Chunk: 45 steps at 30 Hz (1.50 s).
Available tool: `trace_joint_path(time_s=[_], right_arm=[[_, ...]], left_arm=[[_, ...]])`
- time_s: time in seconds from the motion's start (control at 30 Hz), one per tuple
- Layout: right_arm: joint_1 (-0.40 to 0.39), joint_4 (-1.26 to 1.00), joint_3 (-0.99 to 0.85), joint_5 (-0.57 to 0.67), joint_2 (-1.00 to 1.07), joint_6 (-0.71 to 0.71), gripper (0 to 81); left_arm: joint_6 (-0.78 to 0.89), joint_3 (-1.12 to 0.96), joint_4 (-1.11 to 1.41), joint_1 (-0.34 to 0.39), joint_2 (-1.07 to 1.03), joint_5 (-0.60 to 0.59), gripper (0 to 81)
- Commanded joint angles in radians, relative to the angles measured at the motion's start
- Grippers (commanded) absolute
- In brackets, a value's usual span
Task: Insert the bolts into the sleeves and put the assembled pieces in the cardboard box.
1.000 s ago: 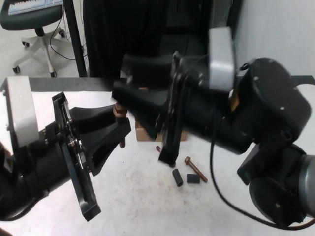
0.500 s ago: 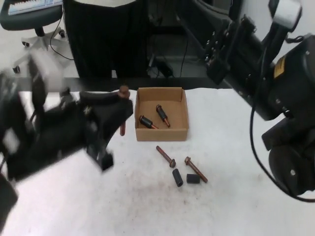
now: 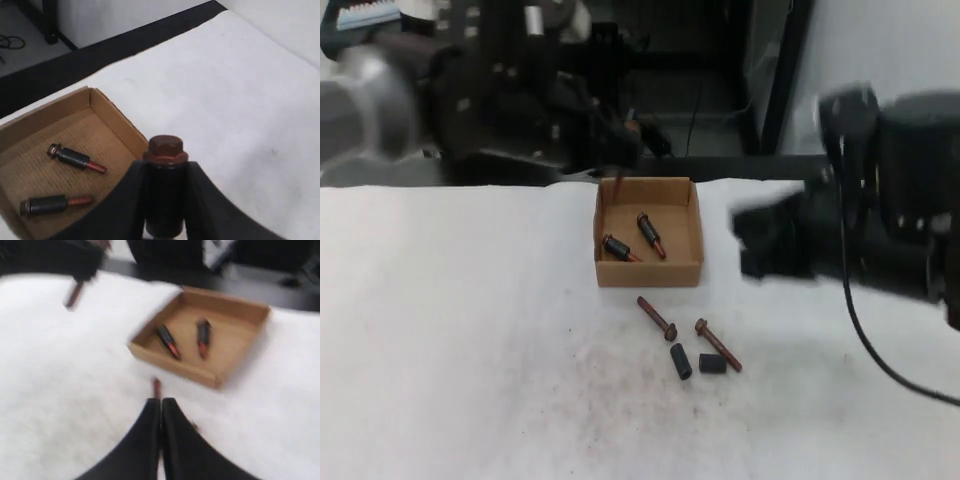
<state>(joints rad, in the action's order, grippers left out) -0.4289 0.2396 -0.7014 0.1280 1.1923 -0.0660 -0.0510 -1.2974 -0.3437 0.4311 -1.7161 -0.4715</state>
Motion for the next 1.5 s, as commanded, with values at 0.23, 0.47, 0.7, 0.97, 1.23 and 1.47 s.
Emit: trace_joint_path(time_s=[0.23,0.47,0.7,0.97,1.23,1.47], right_arm=[[0.013,0.258,-0.001,-0.112,-0.14,0.044,0.8],[0.013,0.328,-0.001,-0.112,-0.24,0.044,0.8],[0.013,0.398,-0.001,-0.112,-0.302,0.044,0.8],[0.013,0.415,-0.001,-0.112,-0.309,0.044,0.8],[0.013,0.452,-0.001,-0.107,-0.309,0.044,0.8],[0.013,0.46,-0.001,-0.107,-0.309,0.089,0.8]], left_arm=[[-0.008,-0.231,-0.136,0.051,-0.269,0.157,0.3],[0.017,-0.347,-0.141,0.051,-0.408,0.216,0.3],[0.01,-0.393,-0.139,0.051,-0.445,0.231,0.3],[-0.054,-0.393,-0.139,0.051,-0.445,0.276,1.5],[-0.053,-0.414,-0.139,0.051,-0.445,0.276,51.1],[-0.013,-0.502,-0.207,0.051,-0.403,0.276,50.4]])
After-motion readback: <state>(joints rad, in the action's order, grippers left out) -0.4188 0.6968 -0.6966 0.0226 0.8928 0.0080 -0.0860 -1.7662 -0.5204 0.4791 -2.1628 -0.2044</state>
